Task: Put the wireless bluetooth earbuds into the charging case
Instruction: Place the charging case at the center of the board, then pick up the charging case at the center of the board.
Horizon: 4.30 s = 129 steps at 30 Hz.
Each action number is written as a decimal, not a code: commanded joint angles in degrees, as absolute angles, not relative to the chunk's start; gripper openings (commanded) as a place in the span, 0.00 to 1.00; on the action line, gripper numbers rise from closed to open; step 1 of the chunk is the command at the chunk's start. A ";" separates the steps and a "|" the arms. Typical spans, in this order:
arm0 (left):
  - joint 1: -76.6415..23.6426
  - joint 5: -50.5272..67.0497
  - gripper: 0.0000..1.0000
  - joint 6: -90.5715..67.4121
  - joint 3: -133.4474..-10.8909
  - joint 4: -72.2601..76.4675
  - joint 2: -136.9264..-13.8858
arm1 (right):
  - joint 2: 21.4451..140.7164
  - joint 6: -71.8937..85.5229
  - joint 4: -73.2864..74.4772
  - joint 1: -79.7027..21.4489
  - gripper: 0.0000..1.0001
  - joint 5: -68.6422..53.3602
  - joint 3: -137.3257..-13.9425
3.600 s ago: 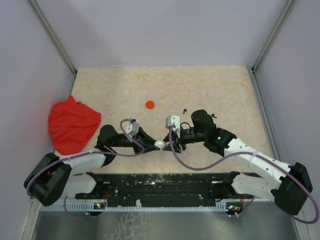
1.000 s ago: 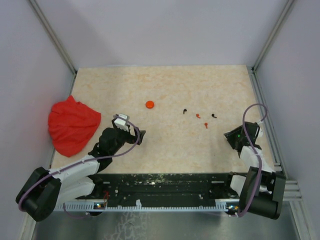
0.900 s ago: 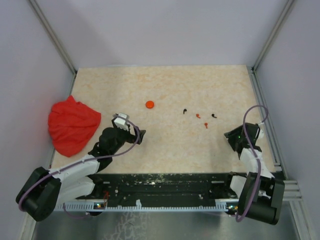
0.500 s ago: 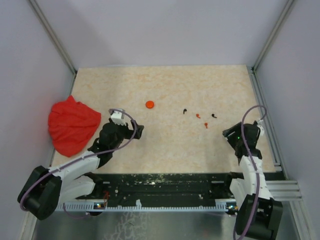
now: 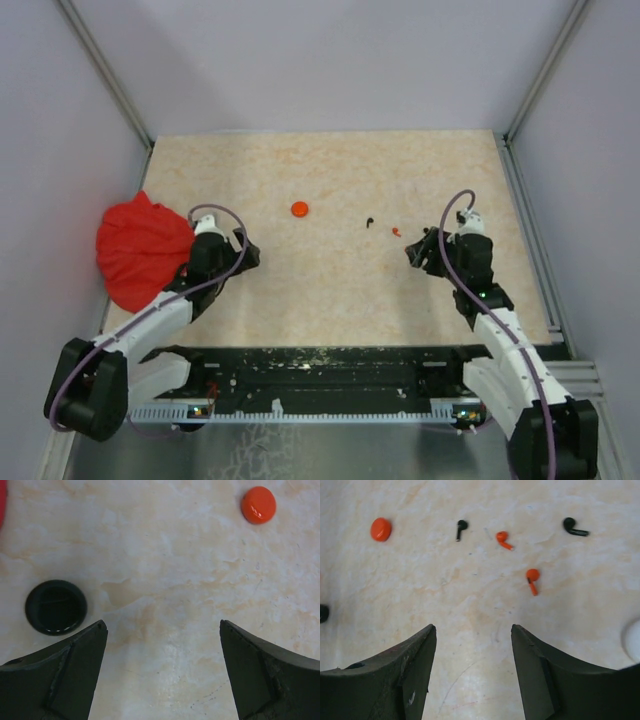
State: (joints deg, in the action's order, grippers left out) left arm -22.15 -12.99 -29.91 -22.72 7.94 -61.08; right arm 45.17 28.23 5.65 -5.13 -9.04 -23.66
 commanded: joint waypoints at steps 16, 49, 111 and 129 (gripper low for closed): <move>-9.88 -16.13 0.95 -25.39 -38.05 -14.85 -73.79 | 37.58 22.61 -2.23 -21.53 0.62 -0.81 -21.10; -9.59 -8.34 0.62 -20.64 -45.45 -19.89 -87.66 | 34.15 23.03 -2.98 -23.73 0.63 0.56 -19.40; -54.32 -1.75 0.46 13.82 -27.36 32.52 -72.51 | 57.65 27.54 -1.62 -31.18 0.60 -22.19 -38.16; -55.94 2.97 0.46 14.14 -24.89 35.51 -69.89 | 72.72 26.45 -0.68 -40.28 0.52 -19.00 -46.63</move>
